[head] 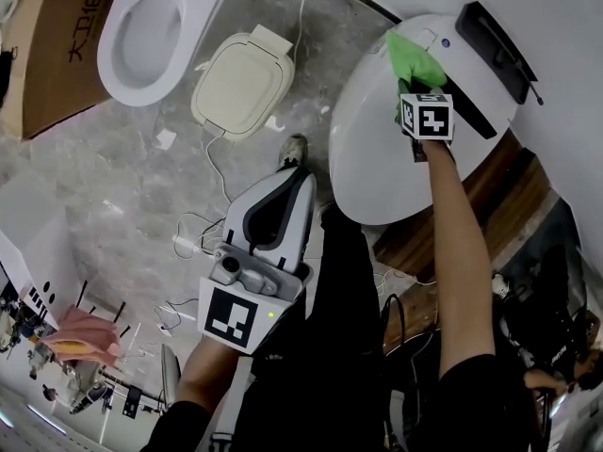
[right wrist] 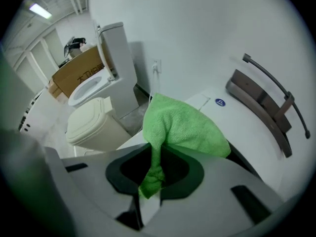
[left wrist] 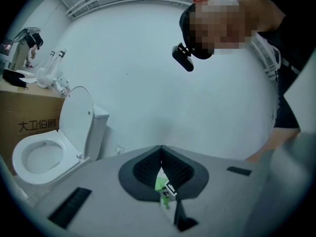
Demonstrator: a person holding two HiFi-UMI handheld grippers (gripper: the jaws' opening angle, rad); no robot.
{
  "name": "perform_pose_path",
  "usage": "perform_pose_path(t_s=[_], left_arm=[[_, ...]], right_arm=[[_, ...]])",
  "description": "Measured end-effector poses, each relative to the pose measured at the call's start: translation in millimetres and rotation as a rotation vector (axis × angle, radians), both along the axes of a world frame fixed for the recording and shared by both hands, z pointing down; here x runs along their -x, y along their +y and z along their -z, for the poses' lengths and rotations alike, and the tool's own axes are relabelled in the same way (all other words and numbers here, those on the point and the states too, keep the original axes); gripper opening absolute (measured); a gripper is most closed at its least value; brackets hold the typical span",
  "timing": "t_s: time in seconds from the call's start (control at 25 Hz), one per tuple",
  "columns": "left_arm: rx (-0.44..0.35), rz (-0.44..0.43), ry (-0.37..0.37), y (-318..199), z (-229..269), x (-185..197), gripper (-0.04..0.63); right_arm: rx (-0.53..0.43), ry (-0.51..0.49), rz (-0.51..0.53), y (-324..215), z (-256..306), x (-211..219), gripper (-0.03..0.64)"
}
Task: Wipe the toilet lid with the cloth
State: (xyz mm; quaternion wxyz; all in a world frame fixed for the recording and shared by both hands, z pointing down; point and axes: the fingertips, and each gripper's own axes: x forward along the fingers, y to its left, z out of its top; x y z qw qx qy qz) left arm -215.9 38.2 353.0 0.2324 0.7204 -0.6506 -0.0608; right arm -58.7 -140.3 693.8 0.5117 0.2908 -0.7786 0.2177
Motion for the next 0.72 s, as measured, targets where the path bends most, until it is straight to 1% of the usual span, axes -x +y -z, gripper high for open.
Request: perform_pose_path(t_s=[0.12,0.2,0.32,0.48,0.72], left_arm=[[-0.007,0.0,-0.002,3,3,-6,0.003],[-0.01,0.005,-0.002,8,5,-8,0.002],[-0.01,0.02,-0.006,16,7,-8,0.002],[-0.014,0.04,-0.015,27,8,-9,0.002],[-0.013,0.053,-0.032,48,7,-20,0.003]], right_arm=[[-0.018,0.037,0.112,20,-4,9,0.066],[-0.025,0.044,0.159,35,-6,11,0.065],[-0.025,0.03,0.215,62,-11,16,0.066],[-0.017,0.035,0.285,98,-17,20,0.065],[-0.002,0.037,0.381,153,-26,22,0.066]])
